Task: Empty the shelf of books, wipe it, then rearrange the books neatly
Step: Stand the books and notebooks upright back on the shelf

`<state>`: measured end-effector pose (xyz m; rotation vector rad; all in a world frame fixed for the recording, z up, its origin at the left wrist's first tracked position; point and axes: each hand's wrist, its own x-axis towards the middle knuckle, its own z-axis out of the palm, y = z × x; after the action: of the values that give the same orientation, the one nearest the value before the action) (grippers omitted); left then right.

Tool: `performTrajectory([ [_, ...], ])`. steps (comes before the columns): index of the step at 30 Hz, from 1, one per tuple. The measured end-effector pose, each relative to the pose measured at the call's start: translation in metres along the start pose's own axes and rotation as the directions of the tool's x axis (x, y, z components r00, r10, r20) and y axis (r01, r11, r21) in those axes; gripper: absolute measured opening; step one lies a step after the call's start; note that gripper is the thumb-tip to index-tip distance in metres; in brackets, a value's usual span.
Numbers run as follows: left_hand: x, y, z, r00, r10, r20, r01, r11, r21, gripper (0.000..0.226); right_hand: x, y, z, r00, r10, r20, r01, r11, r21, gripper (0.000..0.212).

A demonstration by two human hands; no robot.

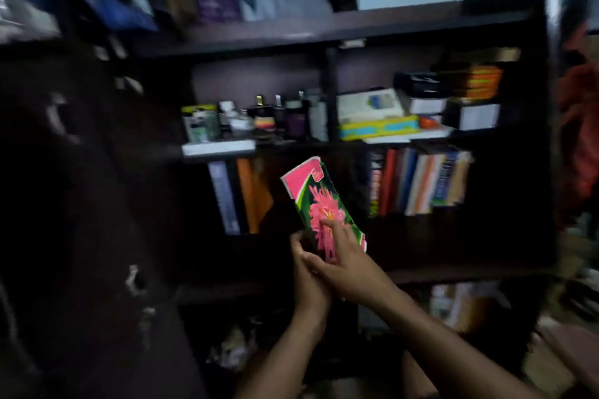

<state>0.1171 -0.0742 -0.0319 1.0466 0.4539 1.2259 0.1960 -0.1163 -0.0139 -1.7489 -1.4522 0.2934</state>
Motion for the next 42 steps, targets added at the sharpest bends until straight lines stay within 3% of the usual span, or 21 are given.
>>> performTrajectory([
  [3,0.021,0.002,-0.034,0.991,0.095,-0.097,-0.072,0.972,0.224,0.034,0.034,0.005,0.036,0.999,-0.02,0.036,0.014,0.987,0.159,0.084],
  [5,0.031,0.001,-0.055,0.983,0.164,-0.084,-0.105,0.874,0.474,0.05,0.053,0.011,0.052,0.996,-0.046,0.078,0.025,0.969,0.247,0.075],
  [10,0.063,-0.021,-0.088,0.986,0.161,0.028,-0.125,0.631,0.766,0.055,0.075,0.029,0.074,0.975,-0.129,0.179,0.065,0.944,0.324,0.064],
  [18,0.126,-0.028,-0.119,0.994,0.076,0.08,-0.107,0.505,0.857,0.072,0.13,0.058,0.105,0.972,-0.163,0.171,0.1,0.94,0.327,0.074],
  [25,0.184,-0.056,-0.139,0.984,0.18,0.016,-0.119,0.577,0.808,0.056,0.196,0.073,0.139,0.964,-0.233,0.124,0.197,0.949,0.247,0.075],
  [29,0.201,-0.071,-0.153,0.99,0.144,0.007,-0.09,0.575,0.813,0.053,0.221,0.079,0.156,0.963,-0.252,0.091,0.226,0.947,0.229,0.064],
  [32,0.208,-0.08,-0.153,0.979,0.203,-0.027,-0.09,0.543,0.835,0.042,0.233,0.082,0.162,0.955,-0.29,0.067,0.271,0.94,0.21,0.067],
  [35,0.212,-0.082,-0.15,0.97,0.218,-0.105,-0.038,0.564,0.825,0.048,0.236,0.088,0.164,0.948,-0.311,0.061,0.292,0.932,0.214,0.075],
  [39,0.216,-0.084,-0.153,0.969,0.228,-0.094,-0.049,0.55,0.834,0.056,0.235,0.095,0.166,0.956,-0.292,0.011,0.281,0.931,0.231,0.08],
  [42,0.217,-0.089,-0.156,0.971,0.22,-0.096,-0.044,0.556,0.83,0.041,0.233,0.096,0.168,0.95,-0.312,0.004,0.301,0.92,0.252,0.077],
])
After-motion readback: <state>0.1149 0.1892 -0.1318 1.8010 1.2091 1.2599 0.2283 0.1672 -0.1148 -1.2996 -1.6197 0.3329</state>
